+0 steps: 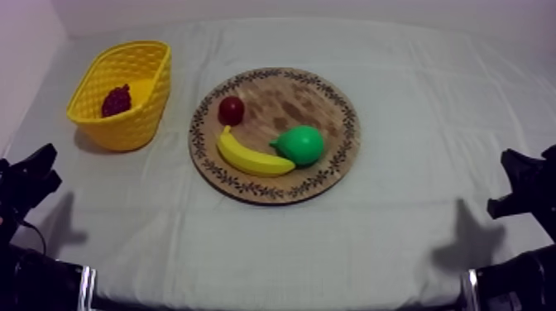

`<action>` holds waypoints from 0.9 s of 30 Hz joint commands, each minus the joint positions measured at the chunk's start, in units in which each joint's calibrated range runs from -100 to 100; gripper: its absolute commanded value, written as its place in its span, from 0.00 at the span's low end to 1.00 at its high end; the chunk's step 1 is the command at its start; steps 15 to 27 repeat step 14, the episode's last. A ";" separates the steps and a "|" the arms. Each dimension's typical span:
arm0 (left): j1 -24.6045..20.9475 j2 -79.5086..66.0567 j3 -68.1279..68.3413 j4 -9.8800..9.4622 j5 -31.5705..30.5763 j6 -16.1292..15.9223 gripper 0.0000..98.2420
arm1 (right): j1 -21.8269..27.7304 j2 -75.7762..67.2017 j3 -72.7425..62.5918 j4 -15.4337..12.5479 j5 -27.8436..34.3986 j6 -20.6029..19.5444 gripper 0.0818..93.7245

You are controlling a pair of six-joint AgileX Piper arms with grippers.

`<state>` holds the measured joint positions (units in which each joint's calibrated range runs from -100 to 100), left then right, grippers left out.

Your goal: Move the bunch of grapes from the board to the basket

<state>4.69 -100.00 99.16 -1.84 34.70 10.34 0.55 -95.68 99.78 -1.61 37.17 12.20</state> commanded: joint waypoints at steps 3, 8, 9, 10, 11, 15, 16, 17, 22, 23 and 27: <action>0.59 0.00 0.06 0.01 -0.09 -5.00 0.00 | -0.01 0.00 -0.01 -0.02 0.00 -0.02 0.00; 0.81 0.00 0.06 0.01 -0.10 -5.25 0.00 | -0.01 0.00 -0.01 -0.02 0.00 -0.02 0.00; 0.82 0.00 0.06 0.01 -0.10 -5.35 0.00 | -0.01 0.00 -0.01 -0.02 0.00 -0.02 0.00; 0.83 0.00 0.06 0.01 -0.10 -5.36 0.00 | -0.01 0.00 -0.01 -0.02 0.00 -0.02 0.00; 0.83 0.00 0.06 0.01 -0.10 -5.31 0.00 | -0.01 0.00 -0.01 -0.02 0.00 -0.02 0.00; 0.84 0.00 0.06 0.01 -0.10 -5.00 0.00 | -0.01 0.00 -0.01 -0.02 0.00 -0.02 0.00; 0.84 0.00 0.06 0.01 -0.10 -5.00 0.00 | -0.01 0.00 -0.01 -0.02 0.00 -0.02 0.00; 0.84 0.00 0.06 0.01 -0.10 -5.00 0.00 | -0.01 0.00 -0.01 -0.02 0.00 -0.02 0.00; 0.84 0.00 0.06 0.01 -0.10 -5.00 0.00 | -0.01 0.00 -0.01 -0.02 0.00 -0.02 0.00; 0.84 0.00 0.06 0.01 -0.10 -5.00 0.00 | -0.01 0.00 -0.01 -0.02 0.00 -0.02 0.00; 0.84 0.00 0.06 0.01 -0.10 -5.00 0.00 | -0.01 0.00 -0.01 -0.02 0.00 -0.02 0.00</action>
